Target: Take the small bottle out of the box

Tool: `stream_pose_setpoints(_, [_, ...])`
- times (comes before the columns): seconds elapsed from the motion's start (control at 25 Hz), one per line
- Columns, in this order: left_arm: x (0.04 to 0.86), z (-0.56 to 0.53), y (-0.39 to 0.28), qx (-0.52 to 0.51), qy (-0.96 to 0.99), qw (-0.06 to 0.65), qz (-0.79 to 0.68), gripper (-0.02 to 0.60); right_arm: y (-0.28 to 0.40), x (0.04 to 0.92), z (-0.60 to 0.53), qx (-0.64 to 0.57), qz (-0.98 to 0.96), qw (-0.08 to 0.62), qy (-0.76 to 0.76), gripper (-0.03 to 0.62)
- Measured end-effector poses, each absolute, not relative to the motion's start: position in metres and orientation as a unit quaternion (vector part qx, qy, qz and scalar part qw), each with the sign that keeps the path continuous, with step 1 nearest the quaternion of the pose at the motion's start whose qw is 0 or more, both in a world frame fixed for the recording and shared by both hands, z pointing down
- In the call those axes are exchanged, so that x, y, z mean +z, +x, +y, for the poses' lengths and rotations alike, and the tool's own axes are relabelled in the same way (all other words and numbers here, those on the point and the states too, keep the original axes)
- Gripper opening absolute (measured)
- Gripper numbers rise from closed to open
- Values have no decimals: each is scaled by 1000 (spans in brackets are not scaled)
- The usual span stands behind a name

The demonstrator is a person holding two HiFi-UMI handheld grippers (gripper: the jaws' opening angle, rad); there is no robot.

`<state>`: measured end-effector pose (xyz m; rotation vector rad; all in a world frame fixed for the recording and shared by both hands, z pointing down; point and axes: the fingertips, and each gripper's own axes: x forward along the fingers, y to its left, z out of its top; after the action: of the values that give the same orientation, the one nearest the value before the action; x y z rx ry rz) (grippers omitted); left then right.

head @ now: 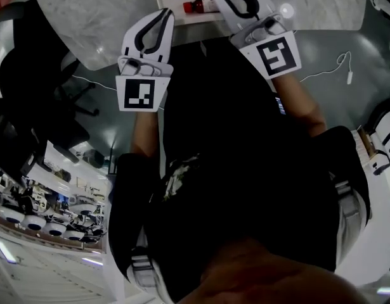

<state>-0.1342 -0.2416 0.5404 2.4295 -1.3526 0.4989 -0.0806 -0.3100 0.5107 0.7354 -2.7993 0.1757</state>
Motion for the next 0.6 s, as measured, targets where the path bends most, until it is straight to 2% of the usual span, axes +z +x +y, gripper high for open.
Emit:
stream_pose_setpoints(0.08, [550, -241, -125, 178, 856, 173, -453, 79, -80, 516, -308, 66, -957, 123, 253, -5])
stream_pose_setpoints(0.16, [559, -242, -117, 183, 864, 179, -433, 106, -79, 521, -306, 68, -957, 124, 252, -5])
stream_pose_setpoints(0.24, [573, -242, -109, 208, 870, 177, -410, 123, -77, 524, -306, 69, -957, 125, 254, -5])
stream_pose_setpoints(0.44, [627, -229, -92, 354, 877, 124, -301, 145, -58, 533, -308, 73, -951, 134, 269, -5])
stream_pose_setpoints(0.6, [657, -227, -86, 408, 866, 154, -244, 169, -47, 541, -308, 78, -947, 139, 278, -5])
